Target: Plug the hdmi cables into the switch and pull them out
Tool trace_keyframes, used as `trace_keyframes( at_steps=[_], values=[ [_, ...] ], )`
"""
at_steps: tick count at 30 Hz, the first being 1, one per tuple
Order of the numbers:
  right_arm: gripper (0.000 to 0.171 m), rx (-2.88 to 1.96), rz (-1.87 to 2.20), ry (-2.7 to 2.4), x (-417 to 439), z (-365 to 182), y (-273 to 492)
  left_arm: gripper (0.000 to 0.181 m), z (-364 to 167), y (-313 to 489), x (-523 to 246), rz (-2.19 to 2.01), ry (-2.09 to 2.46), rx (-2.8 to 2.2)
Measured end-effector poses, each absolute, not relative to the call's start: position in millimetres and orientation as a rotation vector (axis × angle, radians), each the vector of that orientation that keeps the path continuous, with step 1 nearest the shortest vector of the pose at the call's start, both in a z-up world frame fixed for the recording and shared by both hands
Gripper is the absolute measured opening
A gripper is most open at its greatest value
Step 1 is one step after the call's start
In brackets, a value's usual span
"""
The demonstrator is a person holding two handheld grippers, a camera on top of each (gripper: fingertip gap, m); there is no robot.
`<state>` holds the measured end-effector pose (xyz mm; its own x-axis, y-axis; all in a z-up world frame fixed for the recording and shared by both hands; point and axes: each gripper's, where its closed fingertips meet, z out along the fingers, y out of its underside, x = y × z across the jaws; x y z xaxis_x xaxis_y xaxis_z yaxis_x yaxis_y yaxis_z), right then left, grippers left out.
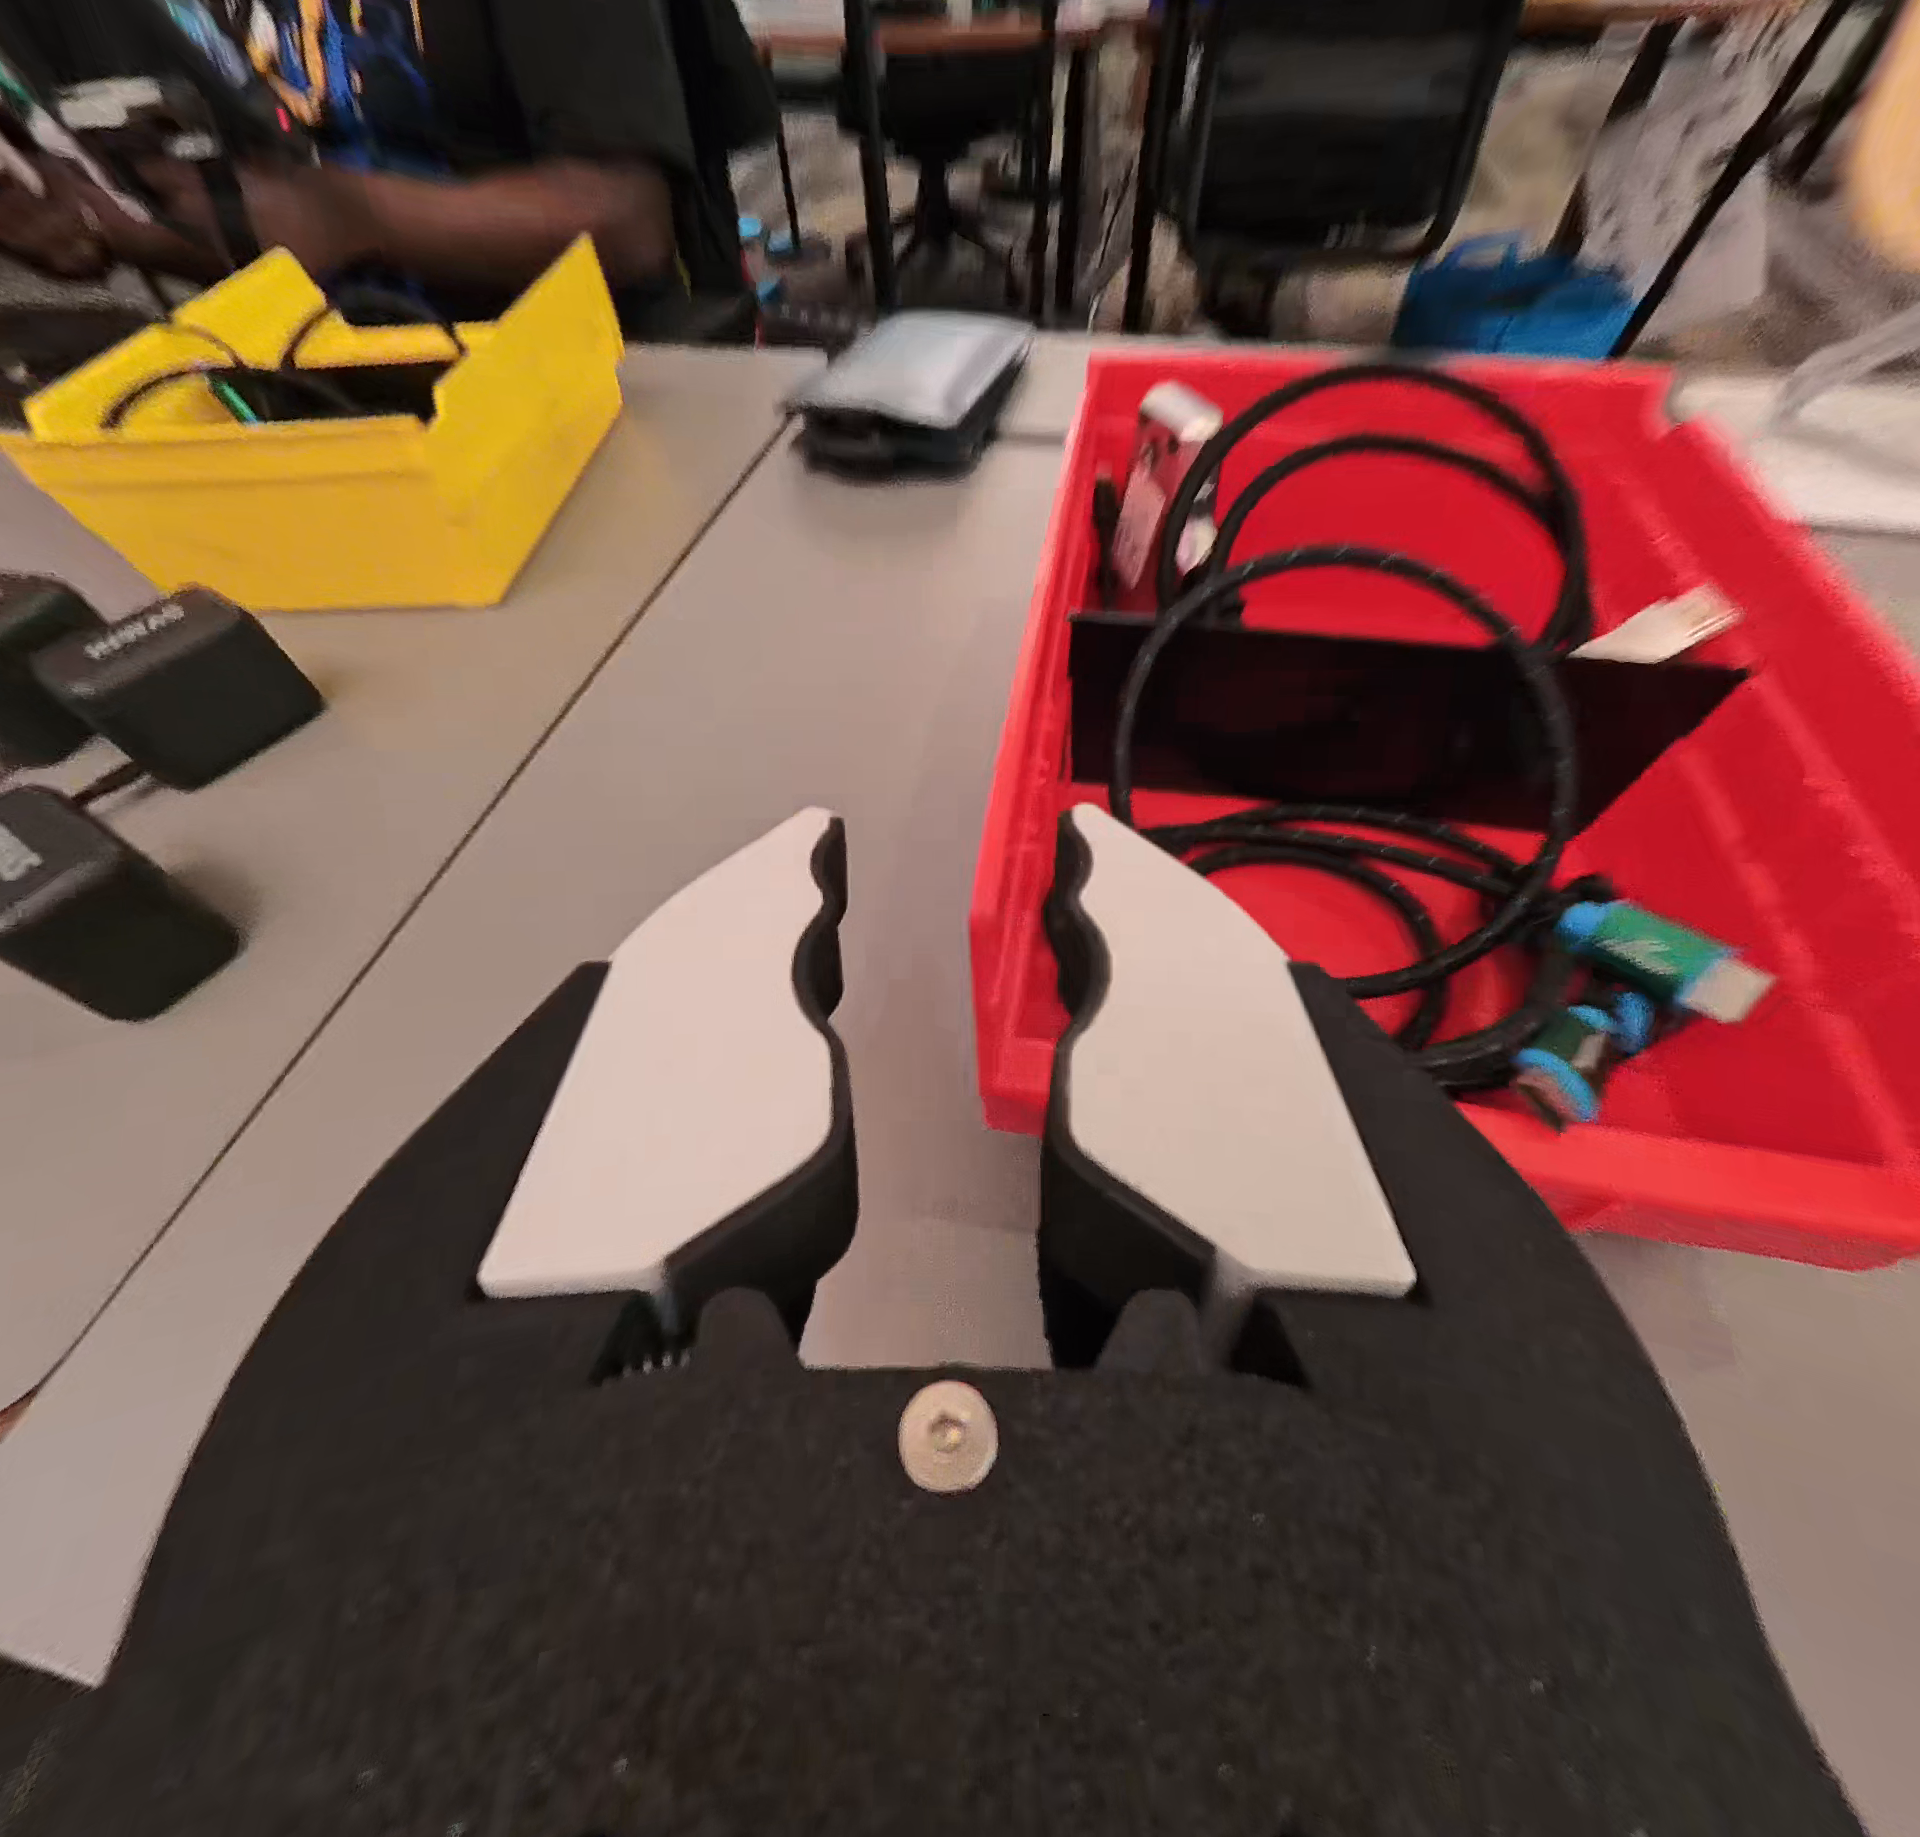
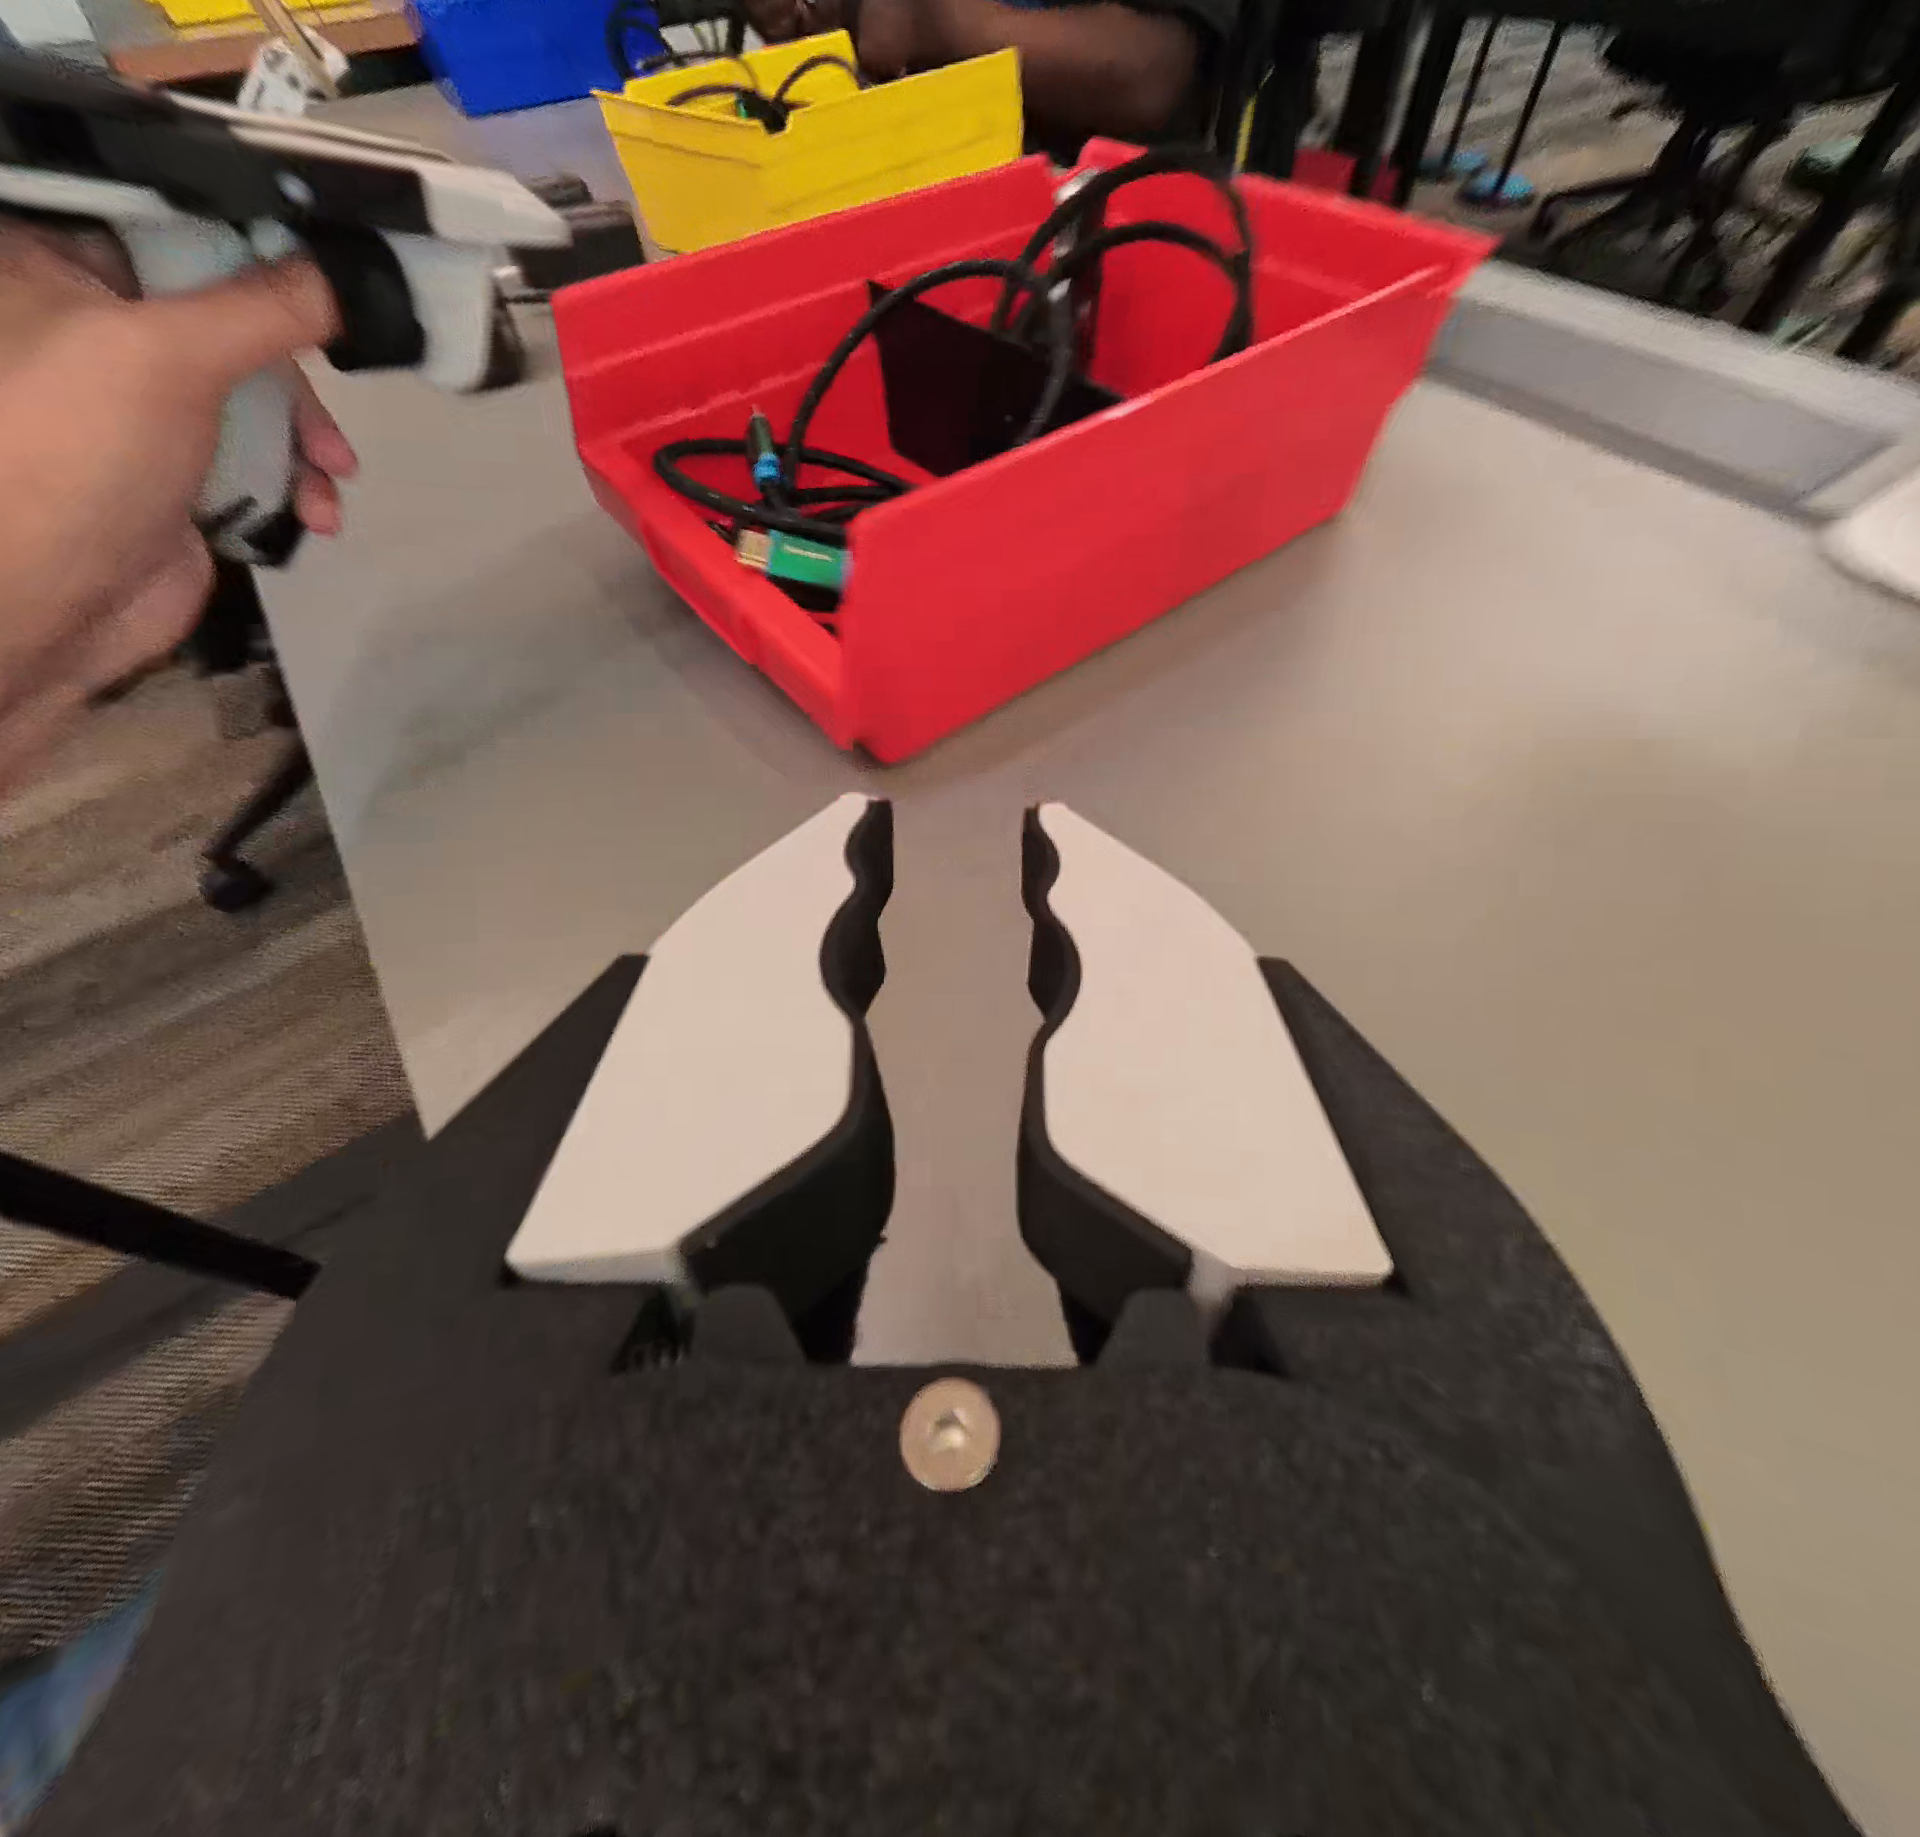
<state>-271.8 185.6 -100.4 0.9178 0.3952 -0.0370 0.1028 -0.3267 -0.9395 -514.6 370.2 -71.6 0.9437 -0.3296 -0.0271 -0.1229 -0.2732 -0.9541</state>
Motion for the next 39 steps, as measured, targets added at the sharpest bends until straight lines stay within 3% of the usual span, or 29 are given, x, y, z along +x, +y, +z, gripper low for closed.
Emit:
trace_keyframes(
  at_steps=[4,9,16,21,27,39],
  values=[
    [0.025,-1.83,0.108,-0.312,-160,-77,137,0.05,-47,322,-466,-0.594,0.393,-1.657],
    [0.028,-1.774,-0.093,-0.019,-27,-82,61,0.059,-74,259,-396,-1.024,0.39,-1.678],
    [0.031,-1.826,-0.221,0.211,74,-110,3,0.056,-79,228,-343,-1.089,0.558,-1.668],
    [0.027,-1.845,-0.227,0.322,97,-120,-7,0.073,-85,234,-343,-1.022,0.594,-1.692],
    [0.027,-1.847,-0.13,0.401,104,-126,-2,0.067,-104,255,-379,-0.73,0.577,-1.777],
    [0.023,-1.835,-0.105,0.379,103,-124,13,0.066,-115,261,-386,-0.664,0.637,-1.787]
  ],
)
